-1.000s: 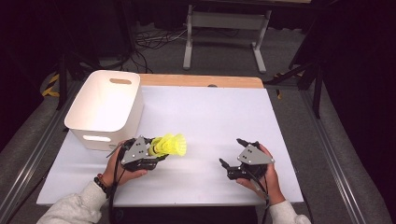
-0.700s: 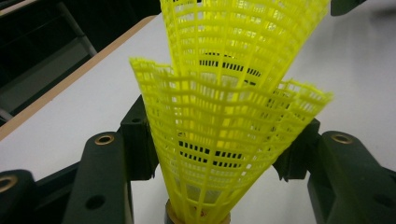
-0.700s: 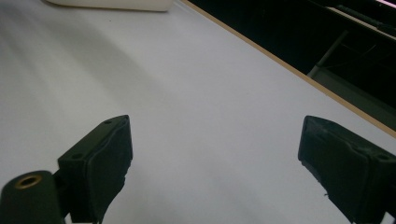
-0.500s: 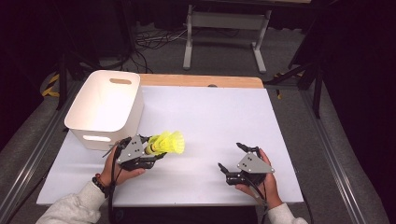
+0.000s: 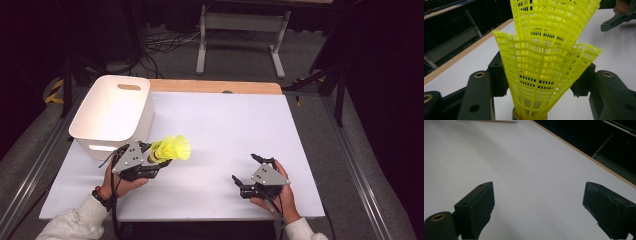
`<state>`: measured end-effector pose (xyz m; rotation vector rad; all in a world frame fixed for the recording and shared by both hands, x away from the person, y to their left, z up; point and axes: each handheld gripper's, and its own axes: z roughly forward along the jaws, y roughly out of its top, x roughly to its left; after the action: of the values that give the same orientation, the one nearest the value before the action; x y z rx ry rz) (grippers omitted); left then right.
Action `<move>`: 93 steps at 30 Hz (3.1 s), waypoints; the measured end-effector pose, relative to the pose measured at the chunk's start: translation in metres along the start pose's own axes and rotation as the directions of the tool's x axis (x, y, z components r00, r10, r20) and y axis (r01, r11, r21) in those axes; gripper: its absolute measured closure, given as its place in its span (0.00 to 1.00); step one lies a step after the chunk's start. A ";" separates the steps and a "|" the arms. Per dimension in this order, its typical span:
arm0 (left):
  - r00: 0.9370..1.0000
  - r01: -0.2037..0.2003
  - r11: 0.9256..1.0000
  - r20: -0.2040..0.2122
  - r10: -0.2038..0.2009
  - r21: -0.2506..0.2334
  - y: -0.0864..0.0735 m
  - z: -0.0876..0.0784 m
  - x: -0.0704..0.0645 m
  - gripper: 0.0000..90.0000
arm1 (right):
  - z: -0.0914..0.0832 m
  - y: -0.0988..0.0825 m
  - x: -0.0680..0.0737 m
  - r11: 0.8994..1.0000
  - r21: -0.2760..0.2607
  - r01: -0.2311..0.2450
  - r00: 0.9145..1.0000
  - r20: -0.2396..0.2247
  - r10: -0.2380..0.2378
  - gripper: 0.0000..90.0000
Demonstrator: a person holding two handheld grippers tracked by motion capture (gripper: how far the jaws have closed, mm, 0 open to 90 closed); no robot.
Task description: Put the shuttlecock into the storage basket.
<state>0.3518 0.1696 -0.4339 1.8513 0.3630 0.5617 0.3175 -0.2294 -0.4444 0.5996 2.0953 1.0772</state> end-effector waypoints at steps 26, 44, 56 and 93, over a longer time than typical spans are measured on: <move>0.998 0.041 0.997 -0.048 -0.044 -0.069 0.000 -0.022 0.015 0.48 | 0.002 -0.002 -0.003 1.000 0.024 -0.011 1.000 0.001 0.011 0.12; 0.995 0.049 0.993 -0.083 -0.058 -0.107 0.004 -0.037 0.022 0.47 | 0.000 -0.002 -0.005 1.000 0.021 -0.014 1.000 0.010 0.014 0.13; 0.992 0.060 0.990 -0.103 -0.073 -0.130 0.006 -0.046 0.027 0.48 | 0.000 -0.002 -0.005 1.000 0.023 -0.012 1.000 0.011 0.012 0.13; 0.964 0.100 0.974 -0.222 -0.145 -0.202 0.008 -0.085 0.053 0.45 | 0.001 -0.002 -0.007 0.999 0.031 -0.024 1.000 0.013 0.024 0.13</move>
<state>0.3500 0.2614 -0.3917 1.5709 0.5603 0.7078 0.3231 -0.2346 -0.4439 0.6466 2.1030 1.0529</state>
